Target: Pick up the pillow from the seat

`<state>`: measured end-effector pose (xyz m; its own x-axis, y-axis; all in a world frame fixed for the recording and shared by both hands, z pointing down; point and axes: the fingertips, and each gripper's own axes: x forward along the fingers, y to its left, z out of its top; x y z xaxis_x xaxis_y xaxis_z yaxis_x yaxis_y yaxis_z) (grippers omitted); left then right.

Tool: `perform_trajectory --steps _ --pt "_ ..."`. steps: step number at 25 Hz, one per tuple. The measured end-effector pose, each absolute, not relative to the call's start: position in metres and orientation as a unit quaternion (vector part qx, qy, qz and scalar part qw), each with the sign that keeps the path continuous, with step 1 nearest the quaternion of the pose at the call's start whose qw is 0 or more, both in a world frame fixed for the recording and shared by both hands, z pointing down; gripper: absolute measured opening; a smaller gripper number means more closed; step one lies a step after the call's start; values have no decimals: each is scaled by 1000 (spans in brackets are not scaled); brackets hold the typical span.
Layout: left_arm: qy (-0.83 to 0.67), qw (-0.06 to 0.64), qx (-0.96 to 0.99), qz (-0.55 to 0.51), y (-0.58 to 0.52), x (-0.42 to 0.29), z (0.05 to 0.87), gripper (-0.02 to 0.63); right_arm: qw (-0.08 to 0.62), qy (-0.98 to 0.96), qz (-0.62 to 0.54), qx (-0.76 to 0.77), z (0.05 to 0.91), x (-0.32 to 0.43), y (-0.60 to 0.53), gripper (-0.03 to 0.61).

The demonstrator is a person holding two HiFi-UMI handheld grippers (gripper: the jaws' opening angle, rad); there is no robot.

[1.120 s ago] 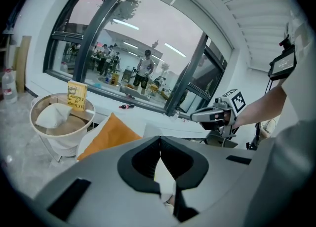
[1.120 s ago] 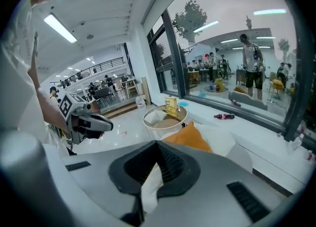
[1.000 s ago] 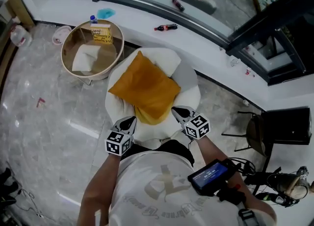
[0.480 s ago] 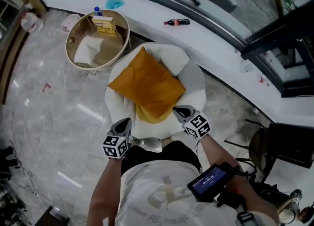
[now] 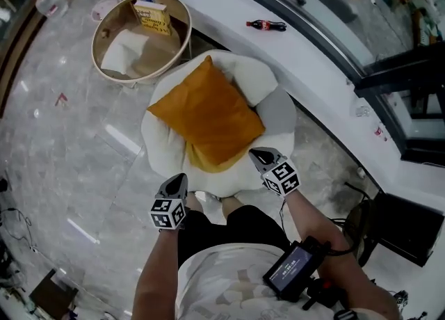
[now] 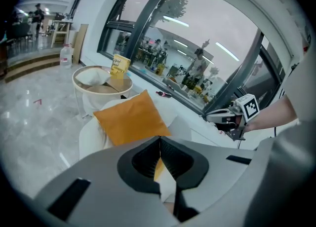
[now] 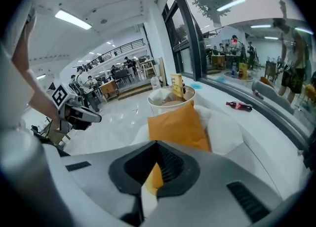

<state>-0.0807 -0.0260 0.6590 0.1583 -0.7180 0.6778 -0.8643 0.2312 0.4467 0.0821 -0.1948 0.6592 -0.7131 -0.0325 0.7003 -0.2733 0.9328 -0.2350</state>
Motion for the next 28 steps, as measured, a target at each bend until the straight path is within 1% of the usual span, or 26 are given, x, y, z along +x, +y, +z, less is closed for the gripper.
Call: perform_trajectory --steps 7,11,14,19,24,28 --pt "-621 469 622 94 -34 -72 703 11 390 -901 159 100 691 81 -214 14" --pt "-618 474 618 103 -44 -86 734 12 395 -894 176 119 719 78 -227 14" --pt "-621 477 613 104 -47 -94 753 11 411 -886 179 118 750 79 -226 15" --pt "-628 505 586 88 -39 -93 788 12 427 -879 184 101 788 72 -220 15" --pt "-673 510 530 81 -22 -118 817 11 427 -881 178 98 811 58 -239 15" --pt "-679 515 518 71 -21 -130 835 11 424 -882 174 104 825 46 -268 15"
